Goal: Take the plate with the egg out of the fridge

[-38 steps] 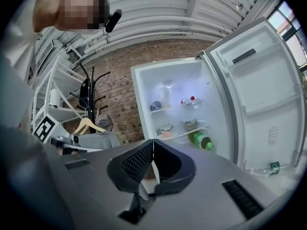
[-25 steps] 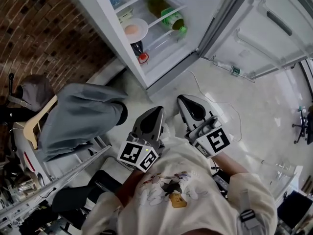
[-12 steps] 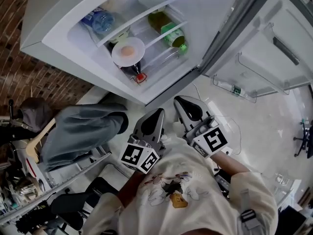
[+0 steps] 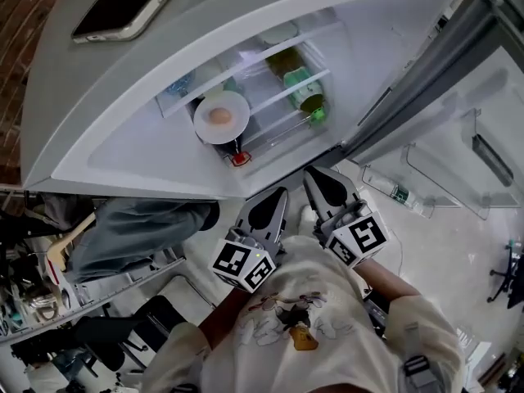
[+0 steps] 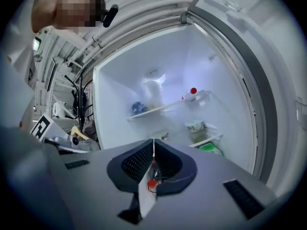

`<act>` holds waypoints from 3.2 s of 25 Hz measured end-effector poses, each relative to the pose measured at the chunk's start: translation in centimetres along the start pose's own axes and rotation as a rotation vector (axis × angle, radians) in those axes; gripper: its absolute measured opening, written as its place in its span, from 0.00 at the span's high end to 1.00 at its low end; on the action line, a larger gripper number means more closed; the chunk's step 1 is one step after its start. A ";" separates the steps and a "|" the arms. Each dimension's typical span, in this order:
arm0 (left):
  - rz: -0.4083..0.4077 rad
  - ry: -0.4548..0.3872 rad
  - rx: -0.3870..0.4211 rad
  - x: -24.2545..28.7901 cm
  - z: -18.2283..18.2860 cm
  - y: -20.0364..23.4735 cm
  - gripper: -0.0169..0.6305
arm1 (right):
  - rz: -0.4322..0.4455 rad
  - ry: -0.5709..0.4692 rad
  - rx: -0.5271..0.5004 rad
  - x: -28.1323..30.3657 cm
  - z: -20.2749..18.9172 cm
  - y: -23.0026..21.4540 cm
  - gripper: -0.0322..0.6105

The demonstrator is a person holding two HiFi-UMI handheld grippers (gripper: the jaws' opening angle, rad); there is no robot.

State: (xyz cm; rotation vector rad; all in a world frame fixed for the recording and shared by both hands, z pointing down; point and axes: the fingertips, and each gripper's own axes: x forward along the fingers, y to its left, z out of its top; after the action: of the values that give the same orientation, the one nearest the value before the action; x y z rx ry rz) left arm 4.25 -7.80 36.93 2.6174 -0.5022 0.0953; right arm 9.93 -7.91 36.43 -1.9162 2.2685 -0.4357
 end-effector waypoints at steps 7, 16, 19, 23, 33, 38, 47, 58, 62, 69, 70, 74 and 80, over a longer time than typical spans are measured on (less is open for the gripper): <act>0.081 -0.022 -0.046 2.7 -0.5 1.0 0.98 | 0.096 0.004 0.015 1.2 0.3 -1.9 0.94; 0.192 -0.083 -0.124 3.5 -0.7 1.9 0.98 | 0.243 -0.024 0.078 1.5 0.6 -1.9 0.94; 0.219 -0.094 -0.135 3.4 -0.7 2.3 0.98 | 0.275 -0.007 0.078 2.3 0.2 -1.5 0.94; 0.244 -0.102 -0.151 3.2 -1.1 2.5 0.98 | 0.295 -0.004 0.053 2.3 0.3 -0.9 0.94; 0.270 -0.120 -0.154 3.5 -0.8 3.2 0.98 | 0.329 0.021 0.109 3.7 0.1 -1.2 0.94; 0.305 -0.121 -0.124 2.9 -0.7 3.6 0.98 | 0.341 0.048 0.190 4.9 -0.2 -1.4 0.94; 0.349 -0.140 -0.088 1.3 -0.5 4.1 0.98 | 0.344 0.081 0.268 7.1 -0.6 -1.7 0.94; 0.388 -0.158 -0.097 -0.6 -0.8 4.7 0.98 | 0.341 0.194 0.492 10.0 -3.1 -1.6 0.94; 0.387 -0.153 -0.104 -1.0 -1.2 4.5 0.98 | 0.342 0.227 0.563 10.6 -3.8 -1.3 0.94; 0.405 -0.165 -0.104 -1.7 -1.0 5.0 0.98 | 0.348 0.269 0.617 12.3 -4.9 -0.5 0.93; 0.409 -0.167 -0.105 -1.8 -1.0 5.1 0.98 | 0.348 0.275 0.627 12.5 -5.1 -0.4 0.93; 0.424 -0.170 -0.109 -2.4 -0.9 5.5 0.98 | 0.341 0.295 0.666 13.5 -5.6 -0.1 0.93; 0.448 -0.175 -0.118 -3.5 -1.0 6.1 0.98 | 0.314 0.329 0.743 14.9 -7.0 -0.2 0.92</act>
State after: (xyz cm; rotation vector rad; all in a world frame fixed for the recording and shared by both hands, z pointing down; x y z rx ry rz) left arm -1.19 -11.18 39.97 2.3664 -1.1138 -0.0199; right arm 5.40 -21.66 44.29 -1.1621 2.0733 -1.3828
